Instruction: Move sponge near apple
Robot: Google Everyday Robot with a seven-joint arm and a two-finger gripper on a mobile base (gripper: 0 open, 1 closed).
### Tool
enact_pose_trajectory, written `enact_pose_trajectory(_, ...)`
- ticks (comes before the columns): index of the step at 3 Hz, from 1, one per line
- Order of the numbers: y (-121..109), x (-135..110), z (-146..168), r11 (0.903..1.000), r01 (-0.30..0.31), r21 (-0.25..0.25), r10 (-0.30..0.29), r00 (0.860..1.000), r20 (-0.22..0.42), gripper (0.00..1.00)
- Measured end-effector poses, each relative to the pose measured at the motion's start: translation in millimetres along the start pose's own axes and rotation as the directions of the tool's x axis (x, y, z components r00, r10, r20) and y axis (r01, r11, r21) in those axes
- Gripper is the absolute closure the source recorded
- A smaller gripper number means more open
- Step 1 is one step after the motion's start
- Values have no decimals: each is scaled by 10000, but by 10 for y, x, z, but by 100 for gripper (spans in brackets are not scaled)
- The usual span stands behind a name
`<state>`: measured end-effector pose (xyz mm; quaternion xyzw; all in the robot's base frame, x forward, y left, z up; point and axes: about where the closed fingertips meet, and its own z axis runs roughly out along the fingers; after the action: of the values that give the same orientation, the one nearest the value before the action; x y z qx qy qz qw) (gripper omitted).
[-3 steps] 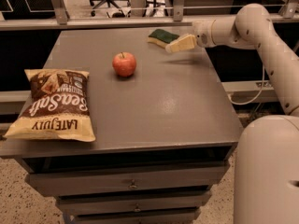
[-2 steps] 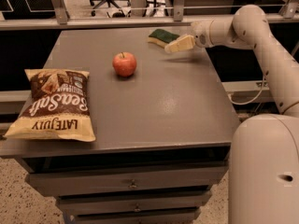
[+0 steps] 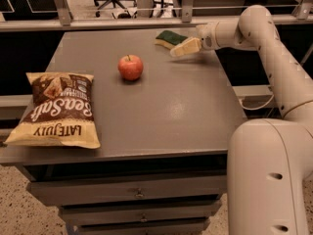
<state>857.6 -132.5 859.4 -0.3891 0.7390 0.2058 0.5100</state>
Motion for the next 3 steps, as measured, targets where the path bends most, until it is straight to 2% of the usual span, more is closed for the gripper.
enact_pose_trajectory(1,65,5,114,9995,6,-328,-11,9999,-142,18)
enact_pose_trajectory(2,147,51,213,9975,-23,-704,-1,9994,-342,49)
enact_pose_trajectory(3,158,90,164,9968,-83,-800,46,9989,-467,80)
